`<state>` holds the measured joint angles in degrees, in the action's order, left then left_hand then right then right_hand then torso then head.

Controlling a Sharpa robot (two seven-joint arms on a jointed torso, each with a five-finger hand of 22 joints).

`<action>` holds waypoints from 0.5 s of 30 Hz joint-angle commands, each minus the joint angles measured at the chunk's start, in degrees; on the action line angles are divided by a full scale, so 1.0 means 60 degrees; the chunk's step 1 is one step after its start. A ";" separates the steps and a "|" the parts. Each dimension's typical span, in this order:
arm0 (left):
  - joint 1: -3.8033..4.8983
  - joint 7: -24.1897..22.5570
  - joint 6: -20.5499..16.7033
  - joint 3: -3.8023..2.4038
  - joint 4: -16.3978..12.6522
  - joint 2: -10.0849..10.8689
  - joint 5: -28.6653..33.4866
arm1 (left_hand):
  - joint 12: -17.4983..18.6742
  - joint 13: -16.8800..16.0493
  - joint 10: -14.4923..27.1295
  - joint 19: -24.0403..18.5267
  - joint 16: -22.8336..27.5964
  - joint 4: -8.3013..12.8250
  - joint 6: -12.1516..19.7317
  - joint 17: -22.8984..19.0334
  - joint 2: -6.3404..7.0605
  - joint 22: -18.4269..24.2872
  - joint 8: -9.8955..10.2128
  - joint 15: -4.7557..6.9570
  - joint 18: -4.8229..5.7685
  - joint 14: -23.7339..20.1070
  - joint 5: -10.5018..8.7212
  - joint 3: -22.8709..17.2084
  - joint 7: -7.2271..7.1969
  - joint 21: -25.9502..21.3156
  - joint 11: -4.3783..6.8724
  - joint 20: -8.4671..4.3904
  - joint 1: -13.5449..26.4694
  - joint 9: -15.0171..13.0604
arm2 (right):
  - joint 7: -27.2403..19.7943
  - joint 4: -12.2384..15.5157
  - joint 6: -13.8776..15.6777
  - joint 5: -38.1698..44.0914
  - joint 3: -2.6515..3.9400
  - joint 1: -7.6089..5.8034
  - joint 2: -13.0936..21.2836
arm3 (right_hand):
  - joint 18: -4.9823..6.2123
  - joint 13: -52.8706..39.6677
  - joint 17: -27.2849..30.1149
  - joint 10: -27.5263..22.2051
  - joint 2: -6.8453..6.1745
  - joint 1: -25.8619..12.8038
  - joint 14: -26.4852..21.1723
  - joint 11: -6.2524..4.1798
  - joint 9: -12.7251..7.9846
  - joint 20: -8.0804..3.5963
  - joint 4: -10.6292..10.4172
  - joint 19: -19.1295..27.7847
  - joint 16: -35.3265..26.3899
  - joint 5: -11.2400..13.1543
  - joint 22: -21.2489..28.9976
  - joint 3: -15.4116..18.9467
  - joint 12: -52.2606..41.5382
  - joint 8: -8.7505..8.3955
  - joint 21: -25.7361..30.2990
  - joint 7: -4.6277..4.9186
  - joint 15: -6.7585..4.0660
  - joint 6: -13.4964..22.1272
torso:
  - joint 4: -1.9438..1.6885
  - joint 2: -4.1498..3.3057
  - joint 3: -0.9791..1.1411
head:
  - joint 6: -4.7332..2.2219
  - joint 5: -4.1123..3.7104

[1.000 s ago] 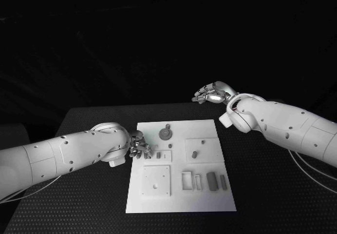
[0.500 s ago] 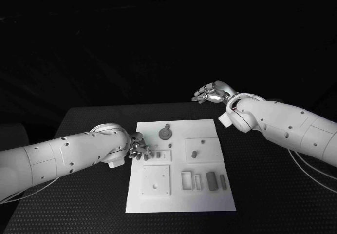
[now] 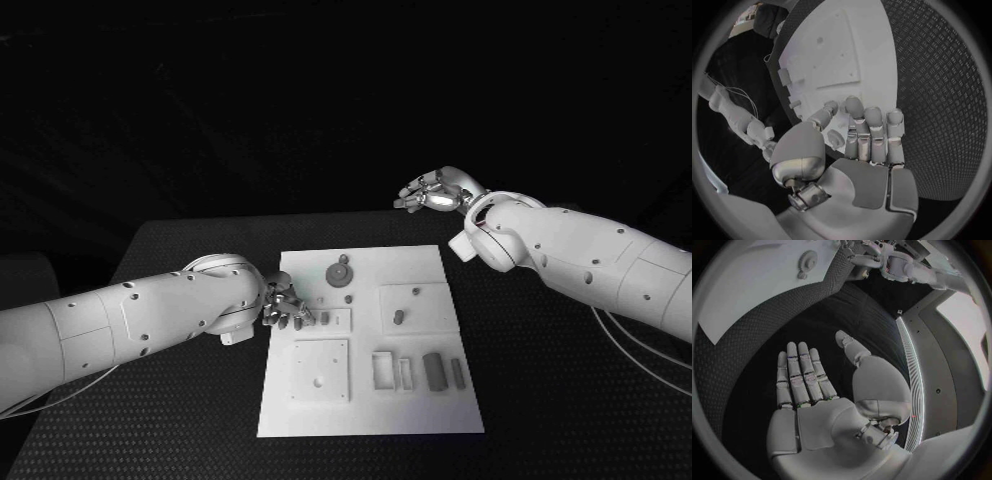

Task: Assemble the parts on the task board

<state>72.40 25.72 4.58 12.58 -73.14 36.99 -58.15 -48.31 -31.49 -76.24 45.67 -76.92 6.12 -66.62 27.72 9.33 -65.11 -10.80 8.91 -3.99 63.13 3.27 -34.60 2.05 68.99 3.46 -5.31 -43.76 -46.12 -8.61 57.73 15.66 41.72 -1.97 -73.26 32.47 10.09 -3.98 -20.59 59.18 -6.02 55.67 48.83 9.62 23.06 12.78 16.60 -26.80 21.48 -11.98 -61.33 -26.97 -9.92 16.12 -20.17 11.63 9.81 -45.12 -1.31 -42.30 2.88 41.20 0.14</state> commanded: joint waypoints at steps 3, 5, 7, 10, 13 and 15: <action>-0.0072 0.0210 -0.0005 0.0051 0.0031 0.0082 0.0016 | 0.0056 -0.0031 0.0089 0.0031 0.0031 -0.0424 0.0185 -0.0017 0.0286 -0.0019 0.0044 0.0022 0.0024 -0.0068 -0.0048 -0.0017 0.0104 -0.0065 0.0024 -0.1379 0.0193 0.0023 | -0.0101 0.0012 -0.0047 -0.0003 0.0002 0.0015 0.0001 | -0.0118 0.0013 0.0013 0.0063 0.0021 0.0087 -0.0031 0.0002 -0.0015 -0.0030 -0.0009 0.0005 -0.0056 0.0048 -0.0015 0.0037 0.0059 0.0049 0.0043 0.0096 0.0001 0.0075 | 0.0000 0.0004 -0.0002 | -0.0001 -0.0008; -0.0072 0.0209 -0.0009 0.0047 0.0021 0.0111 0.0240 | 0.0070 -0.0036 0.0122 0.0032 0.0046 -0.0757 0.0233 -0.0027 0.0481 -0.0017 0.0057 0.0030 0.0016 -0.0084 -0.0056 -0.0026 0.0107 -0.0081 0.0023 -0.1387 0.0455 0.0030 | -0.0100 0.0008 -0.0046 -0.0004 0.0002 0.0020 0.0008 | -0.0119 0.0013 0.0013 0.0063 0.0021 0.0086 -0.0032 0.0002 -0.0016 -0.0030 -0.0009 0.0006 -0.0057 0.0048 -0.0016 0.0037 0.0060 0.0049 0.0045 0.0096 0.0001 0.0076 | 0.0003 0.0005 -0.0005 | -0.0019 -0.0018; -0.0071 0.0217 -0.0059 0.0042 0.0004 0.0132 0.0254 | 0.0067 -0.0046 0.0128 0.0031 0.0044 -0.0920 0.0246 -0.0028 0.0575 -0.0023 0.0053 0.0033 0.0009 -0.0087 -0.0058 -0.0062 0.0109 -0.0083 0.0024 -0.1394 0.0541 0.0025 | -0.0098 0.0007 -0.0044 -0.0004 0.0002 0.0022 0.0010 | -0.0119 0.0014 0.0013 0.0062 0.0021 0.0085 -0.0032 0.0002 -0.0017 -0.0030 -0.0009 0.0006 -0.0057 0.0047 -0.0017 0.0038 0.0062 0.0049 0.0046 0.0096 0.0002 0.0077 | 0.0002 0.0005 -0.0008 | -0.0020 -0.0022; -0.0070 0.0211 -0.0095 -0.0008 -0.0020 0.0171 0.0275 | 0.0066 -0.0063 0.0154 0.0026 0.0038 -0.1197 0.0286 -0.0027 0.0785 -0.0031 0.0051 0.0032 0.0001 -0.0096 -0.0070 -0.0119 0.0114 -0.0084 0.0023 -0.1402 0.0687 0.0012 | -0.0099 0.0009 -0.0048 -0.0004 0.0002 0.0027 0.0004 | -0.0120 0.0014 0.0014 0.0062 0.0019 0.0084 -0.0034 0.0003 -0.0018 -0.0031 -0.0009 0.0007 -0.0058 0.0047 -0.0019 0.0039 0.0064 0.0048 0.0049 0.0097 0.0003 0.0078 | 0.0002 0.0003 0.0000 | -0.0021 -0.0017; -0.0068 0.0206 -0.0151 -0.0052 -0.0052 0.0241 0.0282 | 0.0057 -0.0082 0.0162 0.0030 0.0024 -0.1414 0.0305 -0.0022 0.0932 -0.0041 0.0037 0.0031 -0.0007 -0.0100 -0.0078 -0.0171 0.0117 -0.0072 0.0021 -0.1408 0.0767 -0.0016 | -0.0098 0.0009 -0.0051 -0.0005 0.0002 0.0033 0.0013 | -0.0121 0.0014 0.0014 0.0061 0.0018 0.0083 -0.0035 0.0004 -0.0019 -0.0031 -0.0009 0.0008 -0.0059 0.0046 -0.0021 0.0039 0.0067 0.0048 0.0052 0.0098 0.0004 0.0079 | 0.0004 0.0002 0.0005 | -0.0030 -0.0018; -0.0067 0.0203 -0.0183 -0.0171 -0.0043 0.0260 0.0339 | 0.0055 -0.0090 0.0167 0.0030 0.0021 -0.1487 0.0313 -0.0021 0.0976 -0.0046 0.0030 0.0031 -0.0010 -0.0104 -0.0078 -0.0192 0.0117 -0.0065 0.0021 -0.1410 0.0777 -0.0029 | -0.0097 0.0002 -0.0045 -0.0005 0.0002 0.0034 0.0013 | -0.0122 0.0014 0.0015 0.0061 0.0018 0.0083 -0.0036 0.0004 -0.0019 -0.0031 -0.0009 0.0008 -0.0060 0.0046 -0.0022 0.0039 0.0068 0.0048 0.0053 0.0098 0.0004 0.0080 | 0.0002 0.0004 0.0004 | -0.0044 -0.0024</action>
<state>71.92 26.51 4.14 11.92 -73.23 38.57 -57.09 -48.09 -31.95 -75.53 45.67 -76.92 -2.47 -65.06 27.61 14.61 -65.33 -10.43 8.99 -3.99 62.82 3.05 -35.86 2.77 68.73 3.56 -5.31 -39.02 -46.19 -8.61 57.73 15.67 41.71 -1.97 -73.08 32.52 10.14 -3.98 -20.59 59.18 -6.02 55.67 48.83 9.62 23.01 12.78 16.60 -26.80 21.48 -11.98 -61.39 -26.97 -9.69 16.12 -20.17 11.63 9.81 -45.12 -1.29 -42.28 2.88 41.03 0.01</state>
